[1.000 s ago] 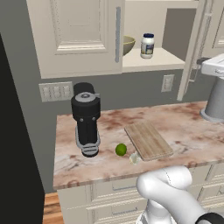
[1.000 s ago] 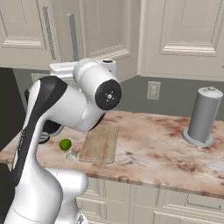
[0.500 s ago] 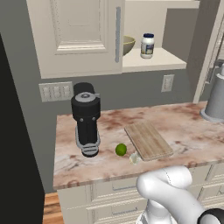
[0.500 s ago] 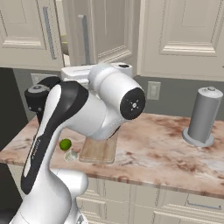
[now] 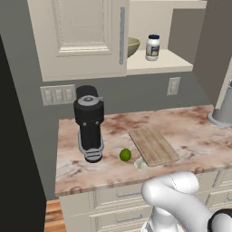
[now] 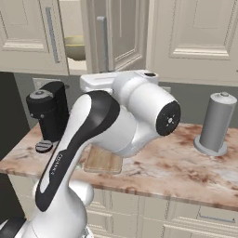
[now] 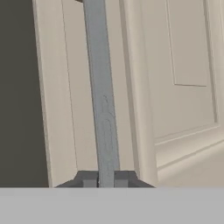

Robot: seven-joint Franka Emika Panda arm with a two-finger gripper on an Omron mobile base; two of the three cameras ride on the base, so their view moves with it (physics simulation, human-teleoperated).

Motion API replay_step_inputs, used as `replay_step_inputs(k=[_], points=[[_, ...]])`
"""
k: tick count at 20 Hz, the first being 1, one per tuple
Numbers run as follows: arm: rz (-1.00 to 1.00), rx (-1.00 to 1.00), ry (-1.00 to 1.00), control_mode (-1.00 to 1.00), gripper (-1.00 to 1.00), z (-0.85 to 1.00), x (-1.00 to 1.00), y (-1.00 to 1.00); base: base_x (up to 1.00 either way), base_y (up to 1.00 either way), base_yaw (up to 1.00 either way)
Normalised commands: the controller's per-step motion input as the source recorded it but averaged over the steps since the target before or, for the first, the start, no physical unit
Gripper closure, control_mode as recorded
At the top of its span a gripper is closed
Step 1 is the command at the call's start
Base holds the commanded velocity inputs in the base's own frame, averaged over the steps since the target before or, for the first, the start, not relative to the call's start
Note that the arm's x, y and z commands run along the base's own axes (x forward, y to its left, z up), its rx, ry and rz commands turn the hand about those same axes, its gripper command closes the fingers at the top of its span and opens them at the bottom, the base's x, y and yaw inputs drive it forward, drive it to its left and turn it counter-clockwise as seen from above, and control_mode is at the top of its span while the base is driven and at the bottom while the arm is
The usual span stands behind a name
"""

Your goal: Open the cabinet. Place the bowl and condiment on the counter. Then place the lime and garlic on the cutting board.

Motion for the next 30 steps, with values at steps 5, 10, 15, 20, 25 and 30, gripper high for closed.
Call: replay_step_inputs(k=[5,10,15,20,25,30], points=[[0.02,0.01,0.00,-1.00,-1.00,0.00,-0.02,-0.24,0.00,0.00,0.00],[0.00,0.00,-0.02,-1.00,-1.00,0.00,-0.20,-0.26,0.00,0.00,0.00],[0.00,0.00,-0.10,-1.00,-1.00,0.04,-0.82,0.01,0.00,0.00,0.00],[0.05,-0.10,-0.18,-1.00,-1.00,0.19,-0.70,0.67,0.00,0.00,0.00],[0.06,-0.15,-0.16,-1.00,-1.00,0.25,-0.38,0.88,0.00,0.00,0.00],[0.03,-0.16,-0.18,-1.00,-1.00,0.28,-0.35,0.80,0.00,0.00,0.00]])
